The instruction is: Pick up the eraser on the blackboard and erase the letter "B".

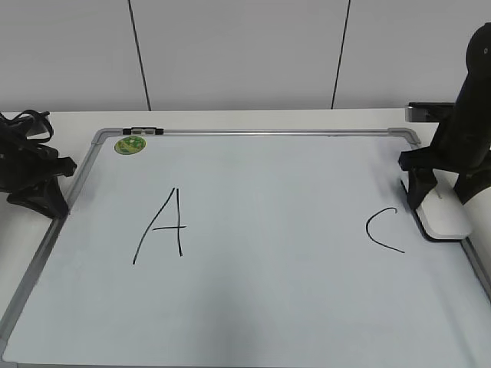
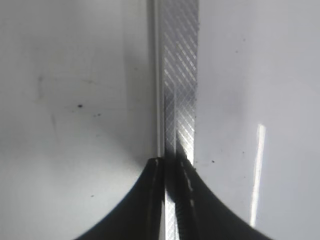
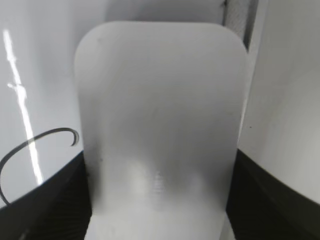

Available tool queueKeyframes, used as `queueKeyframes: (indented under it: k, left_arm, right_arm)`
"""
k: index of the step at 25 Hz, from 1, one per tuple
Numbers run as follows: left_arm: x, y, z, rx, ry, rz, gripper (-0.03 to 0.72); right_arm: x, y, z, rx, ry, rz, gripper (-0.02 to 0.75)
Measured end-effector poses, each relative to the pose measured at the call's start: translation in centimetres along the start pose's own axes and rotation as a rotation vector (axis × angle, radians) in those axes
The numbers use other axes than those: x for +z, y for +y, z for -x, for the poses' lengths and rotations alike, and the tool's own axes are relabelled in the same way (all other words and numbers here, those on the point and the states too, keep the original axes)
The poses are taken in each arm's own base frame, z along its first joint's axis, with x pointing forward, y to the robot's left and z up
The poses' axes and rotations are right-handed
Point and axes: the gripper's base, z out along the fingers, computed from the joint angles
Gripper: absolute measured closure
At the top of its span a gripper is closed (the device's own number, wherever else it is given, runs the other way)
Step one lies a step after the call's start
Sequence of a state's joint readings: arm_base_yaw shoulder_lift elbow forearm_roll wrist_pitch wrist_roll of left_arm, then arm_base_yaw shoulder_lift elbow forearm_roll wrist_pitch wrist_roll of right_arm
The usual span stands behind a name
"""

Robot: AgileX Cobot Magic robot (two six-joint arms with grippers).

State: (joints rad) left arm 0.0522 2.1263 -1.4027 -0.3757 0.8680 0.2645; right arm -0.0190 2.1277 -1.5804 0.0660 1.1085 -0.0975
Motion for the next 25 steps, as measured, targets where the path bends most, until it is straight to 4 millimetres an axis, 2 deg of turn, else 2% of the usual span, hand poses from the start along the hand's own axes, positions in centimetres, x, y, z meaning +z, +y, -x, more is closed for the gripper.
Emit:
queueKeyframes:
  k: [7,11,15,18,21,25]
  left_arm:
    - [0.0,0.0,0.0,0.0,0.0,0.0,0.645]
    - [0.0,0.0,0.0,0.0,0.0,0.0,0.641]
    - [0.0,0.0,0.0,-0.003,-0.003,-0.003,0.61]
    - [0.0,0.0,0.0,-0.003,-0.005,-0.004,0.538]
    - [-0.1,-0.1,0.2,-0.002,-0.014,-0.004,0.412]
    - [-2.1,-0.8,1.7,0.027,-0.024,-0.025,0.254]
  right_arm:
    - [0.0,0.1,0.1,0.011,-0.014,0.016,0.121]
    - [-0.2,0.1,0.3,0.008,-0.003,0.014,0.121]
    - [-2.4,0.0,1.1,-0.007,-0.015,-0.007,0.125]
    - [-4.7,0.0,2.4,-0.015,-0.096,-0.019,0.13]
    - [-6.5,0.1,3.2,-0.017,-0.16,-0.023,0.14]
    - [-7.5,0.1,3.5,-0.018,-0.191,-0.025,0.142]
